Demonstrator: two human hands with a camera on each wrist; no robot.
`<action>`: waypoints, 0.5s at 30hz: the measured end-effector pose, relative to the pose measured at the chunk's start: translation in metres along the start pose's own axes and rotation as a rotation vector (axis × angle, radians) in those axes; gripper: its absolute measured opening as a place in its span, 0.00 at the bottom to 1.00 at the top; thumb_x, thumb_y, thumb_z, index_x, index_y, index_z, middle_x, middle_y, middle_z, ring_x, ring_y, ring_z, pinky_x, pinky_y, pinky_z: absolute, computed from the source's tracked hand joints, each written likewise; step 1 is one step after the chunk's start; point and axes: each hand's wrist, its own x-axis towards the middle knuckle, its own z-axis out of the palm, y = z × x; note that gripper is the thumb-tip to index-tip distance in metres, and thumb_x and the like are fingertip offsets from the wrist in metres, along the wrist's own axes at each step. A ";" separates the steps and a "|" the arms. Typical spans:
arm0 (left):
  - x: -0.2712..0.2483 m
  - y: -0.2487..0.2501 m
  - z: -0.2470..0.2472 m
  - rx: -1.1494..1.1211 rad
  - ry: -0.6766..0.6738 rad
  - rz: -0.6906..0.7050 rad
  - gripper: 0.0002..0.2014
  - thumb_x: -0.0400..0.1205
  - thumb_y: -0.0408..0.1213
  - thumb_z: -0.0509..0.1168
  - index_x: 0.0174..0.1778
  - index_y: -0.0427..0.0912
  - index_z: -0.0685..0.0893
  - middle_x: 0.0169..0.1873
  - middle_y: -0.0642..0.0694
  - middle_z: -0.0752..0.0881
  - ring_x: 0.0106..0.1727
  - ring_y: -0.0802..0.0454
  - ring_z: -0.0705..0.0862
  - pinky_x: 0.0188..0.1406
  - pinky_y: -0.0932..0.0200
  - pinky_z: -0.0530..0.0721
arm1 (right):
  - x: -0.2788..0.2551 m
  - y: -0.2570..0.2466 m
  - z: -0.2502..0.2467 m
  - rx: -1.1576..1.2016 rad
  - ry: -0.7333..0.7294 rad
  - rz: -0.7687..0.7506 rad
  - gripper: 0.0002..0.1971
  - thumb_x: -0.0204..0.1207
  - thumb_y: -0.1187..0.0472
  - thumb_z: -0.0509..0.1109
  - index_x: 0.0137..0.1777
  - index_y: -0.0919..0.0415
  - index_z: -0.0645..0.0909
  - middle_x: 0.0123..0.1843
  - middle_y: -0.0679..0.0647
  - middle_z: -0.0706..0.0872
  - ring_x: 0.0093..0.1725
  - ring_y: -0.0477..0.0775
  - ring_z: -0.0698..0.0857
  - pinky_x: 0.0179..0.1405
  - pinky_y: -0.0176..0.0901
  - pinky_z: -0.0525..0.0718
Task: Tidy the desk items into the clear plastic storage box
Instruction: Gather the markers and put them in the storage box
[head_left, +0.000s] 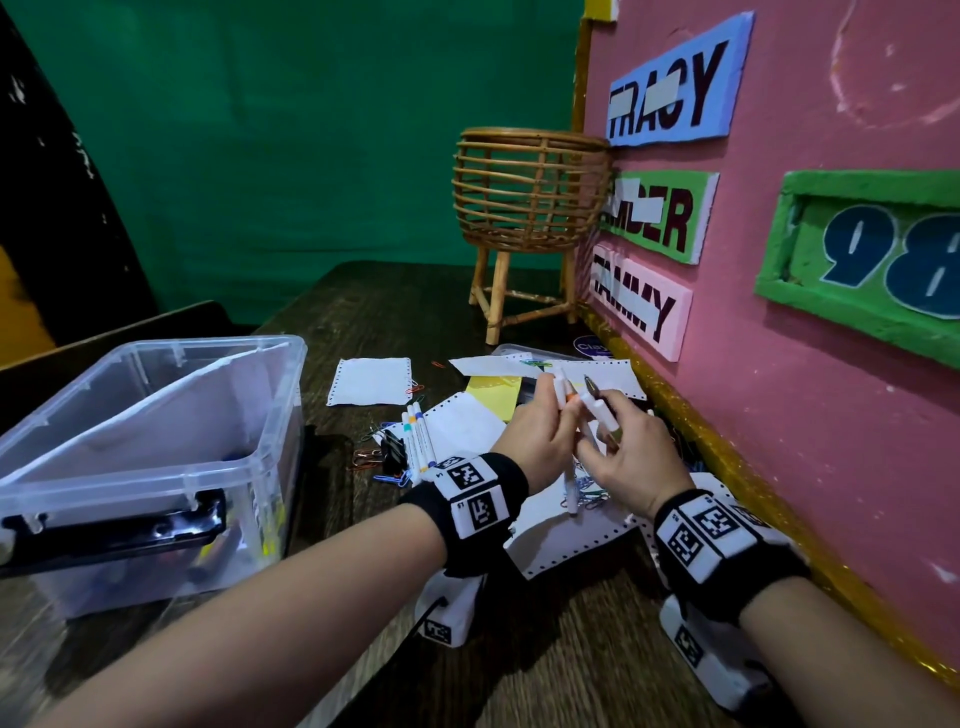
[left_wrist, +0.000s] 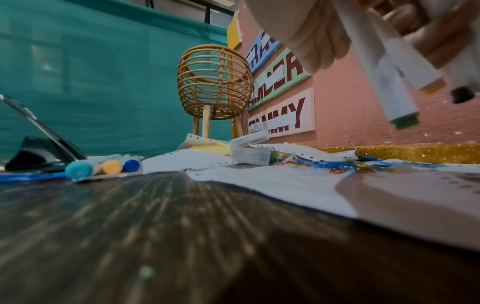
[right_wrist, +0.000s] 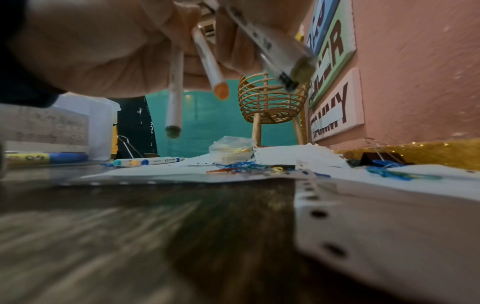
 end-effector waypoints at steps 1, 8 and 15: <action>0.001 -0.001 0.000 -0.008 0.010 -0.004 0.07 0.88 0.40 0.49 0.48 0.40 0.64 0.31 0.49 0.76 0.33 0.49 0.76 0.31 0.56 0.70 | 0.000 0.001 0.000 0.007 -0.016 0.016 0.17 0.70 0.63 0.70 0.59 0.58 0.75 0.40 0.46 0.84 0.34 0.38 0.81 0.34 0.26 0.75; 0.004 -0.007 0.002 -0.104 0.062 0.022 0.10 0.88 0.43 0.47 0.53 0.39 0.65 0.62 0.43 0.86 0.64 0.50 0.83 0.58 0.59 0.79 | 0.001 -0.003 0.000 -0.011 -0.206 0.180 0.24 0.66 0.53 0.76 0.61 0.55 0.74 0.48 0.48 0.82 0.49 0.52 0.83 0.42 0.41 0.80; 0.002 -0.011 -0.001 0.194 -0.022 0.047 0.16 0.87 0.50 0.45 0.44 0.41 0.65 0.36 0.41 0.80 0.42 0.39 0.79 0.42 0.51 0.72 | 0.001 -0.001 0.000 -0.132 -0.092 0.156 0.15 0.77 0.57 0.65 0.28 0.53 0.70 0.30 0.51 0.75 0.33 0.56 0.75 0.30 0.43 0.70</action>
